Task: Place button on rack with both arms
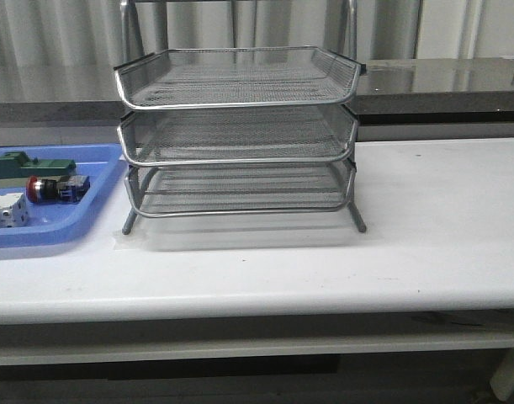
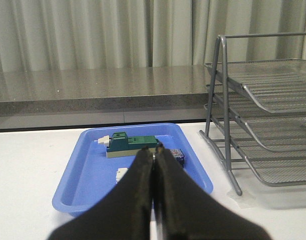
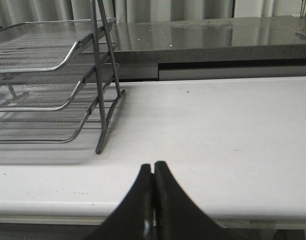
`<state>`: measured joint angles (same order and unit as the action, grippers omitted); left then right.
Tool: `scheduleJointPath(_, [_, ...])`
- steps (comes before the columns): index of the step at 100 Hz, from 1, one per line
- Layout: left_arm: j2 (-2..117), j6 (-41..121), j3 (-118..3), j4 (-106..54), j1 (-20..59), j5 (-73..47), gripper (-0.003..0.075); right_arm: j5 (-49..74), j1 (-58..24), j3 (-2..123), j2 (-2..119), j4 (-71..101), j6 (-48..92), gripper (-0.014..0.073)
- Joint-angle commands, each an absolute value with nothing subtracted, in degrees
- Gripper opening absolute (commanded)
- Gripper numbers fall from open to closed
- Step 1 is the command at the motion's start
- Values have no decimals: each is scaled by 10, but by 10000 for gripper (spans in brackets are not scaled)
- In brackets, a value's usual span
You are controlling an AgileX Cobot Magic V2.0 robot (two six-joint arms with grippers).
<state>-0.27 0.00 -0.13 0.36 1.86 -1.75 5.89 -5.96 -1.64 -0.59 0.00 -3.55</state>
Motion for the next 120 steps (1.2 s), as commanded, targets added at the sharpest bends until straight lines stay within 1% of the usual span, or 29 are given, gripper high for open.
scheduleJointPath(1, [-21, -7, 30, 0, 17, 34, -21, -6, -57, -5, -16, -8, -30, -57])
scheduleJointPath(21, [-21, -7, 30, 0, 17, 34, -21, -21, -57, -5, -16, -8, -30, -57])
scheduleJointPath(43, [-21, -7, 30, 0, 17, 34, -21, -64, -57, -4, -15, -8, -30, -57])
scheduleJointPath(56, [-21, -7, 30, 0, 17, 34, -21, -57, -57, 12, -14, -8, -30, -57])
scheduleJointPath(86, [-21, -7, 30, 0, 17, 34, -21, 93, -57, 115, 3, 12, -30, -57])
scheduleJointPath(105, [-21, -7, 30, 0, 17, 34, -21, 182, -57, 207, 86, 40, -30, -57])
scheduleJointPath(120, [-21, -7, 30, 0, 17, 34, -21, 246, -57, 286, 181, 67, -30, -57])
